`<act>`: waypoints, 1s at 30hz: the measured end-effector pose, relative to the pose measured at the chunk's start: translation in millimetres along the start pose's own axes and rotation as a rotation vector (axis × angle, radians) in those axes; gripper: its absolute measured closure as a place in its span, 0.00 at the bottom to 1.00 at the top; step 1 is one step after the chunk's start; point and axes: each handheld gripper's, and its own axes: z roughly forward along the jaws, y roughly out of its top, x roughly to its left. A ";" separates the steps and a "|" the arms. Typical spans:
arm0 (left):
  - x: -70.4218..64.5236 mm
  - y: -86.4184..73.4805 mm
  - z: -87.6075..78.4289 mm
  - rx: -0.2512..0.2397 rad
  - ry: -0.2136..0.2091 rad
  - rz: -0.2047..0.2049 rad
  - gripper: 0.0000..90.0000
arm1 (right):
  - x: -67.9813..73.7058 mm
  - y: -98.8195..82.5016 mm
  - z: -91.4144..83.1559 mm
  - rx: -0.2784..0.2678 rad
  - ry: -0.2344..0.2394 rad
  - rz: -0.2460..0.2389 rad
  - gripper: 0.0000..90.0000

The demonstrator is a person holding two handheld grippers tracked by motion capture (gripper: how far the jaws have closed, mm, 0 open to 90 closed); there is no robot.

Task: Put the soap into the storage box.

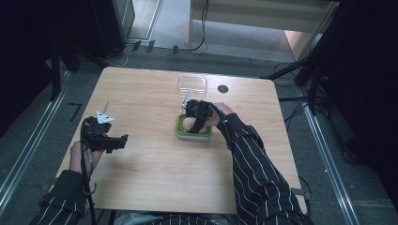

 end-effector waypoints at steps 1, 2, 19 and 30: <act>-0.4 0.2 0.1 -0.004 -0.002 0.001 0.16 | -0.1 0.2 -1.1 0.013 -0.007 0.000 0.32; -0.8 0.3 0.2 -0.004 -0.003 0.002 0.16 | -0.1 0.2 -1.1 0.013 -0.007 0.000 0.32; -0.2 -0.2 -0.6 -0.001 -0.001 0.001 0.16 | 2.3 -13.3 -42.6 -0.121 -0.077 0.183 0.16; -1.0 1.0 0.1 -0.006 -0.004 0.004 0.16 | 17.5 -32.8 -71.8 -0.156 -0.141 0.306 0.14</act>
